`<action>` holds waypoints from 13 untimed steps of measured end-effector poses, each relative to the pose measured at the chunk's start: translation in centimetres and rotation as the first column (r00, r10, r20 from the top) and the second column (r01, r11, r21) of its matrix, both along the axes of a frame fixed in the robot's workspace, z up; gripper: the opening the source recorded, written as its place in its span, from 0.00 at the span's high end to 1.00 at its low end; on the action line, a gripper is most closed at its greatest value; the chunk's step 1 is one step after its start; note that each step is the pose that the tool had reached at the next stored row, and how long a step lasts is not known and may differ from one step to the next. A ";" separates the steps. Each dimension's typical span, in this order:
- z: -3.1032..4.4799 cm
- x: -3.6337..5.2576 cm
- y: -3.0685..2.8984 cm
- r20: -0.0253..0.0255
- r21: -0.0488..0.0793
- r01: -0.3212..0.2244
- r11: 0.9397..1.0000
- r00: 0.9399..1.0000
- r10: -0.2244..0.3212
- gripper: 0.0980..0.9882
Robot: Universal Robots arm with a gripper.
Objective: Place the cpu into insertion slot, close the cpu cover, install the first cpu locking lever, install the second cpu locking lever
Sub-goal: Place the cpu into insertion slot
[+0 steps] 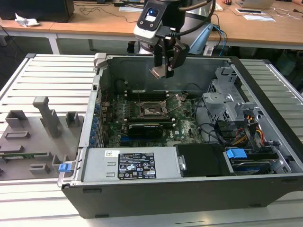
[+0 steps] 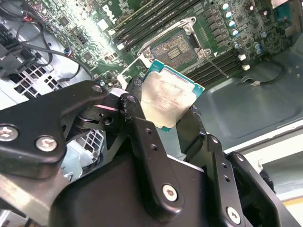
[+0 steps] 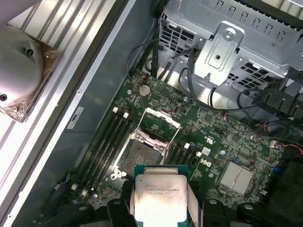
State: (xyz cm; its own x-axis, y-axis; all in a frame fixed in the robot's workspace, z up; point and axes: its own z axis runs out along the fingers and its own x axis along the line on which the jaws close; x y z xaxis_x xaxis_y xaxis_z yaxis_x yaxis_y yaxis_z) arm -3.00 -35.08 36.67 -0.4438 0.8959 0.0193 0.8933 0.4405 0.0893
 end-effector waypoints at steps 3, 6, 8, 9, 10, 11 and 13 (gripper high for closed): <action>0.00 -0.03 0.00 0.000 0.000 0.024 1.000 1.000 -0.024 0.51; 0.00 -0.06 0.00 0.000 0.000 0.046 0.999 0.999 -0.046 0.51; -0.01 -0.08 0.00 0.000 0.000 0.067 0.998 0.998 -0.067 0.51; -0.01 -0.09 0.00 0.000 0.000 0.073 0.997 0.997 -0.073 0.51; -0.01 -0.10 0.00 0.000 0.000 0.079 0.997 0.997 -0.079 0.51; -0.01 -0.10 0.00 0.000 0.000 0.085 0.996 0.996 -0.085 0.51; -0.01 -0.11 0.00 0.000 0.000 0.100 0.995 0.995 -0.100 0.51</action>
State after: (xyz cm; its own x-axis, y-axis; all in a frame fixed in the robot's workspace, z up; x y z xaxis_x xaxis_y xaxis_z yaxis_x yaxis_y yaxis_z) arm -3.11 -35.08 36.66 -0.3515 0.9360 0.0193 0.9330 0.3486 0.0893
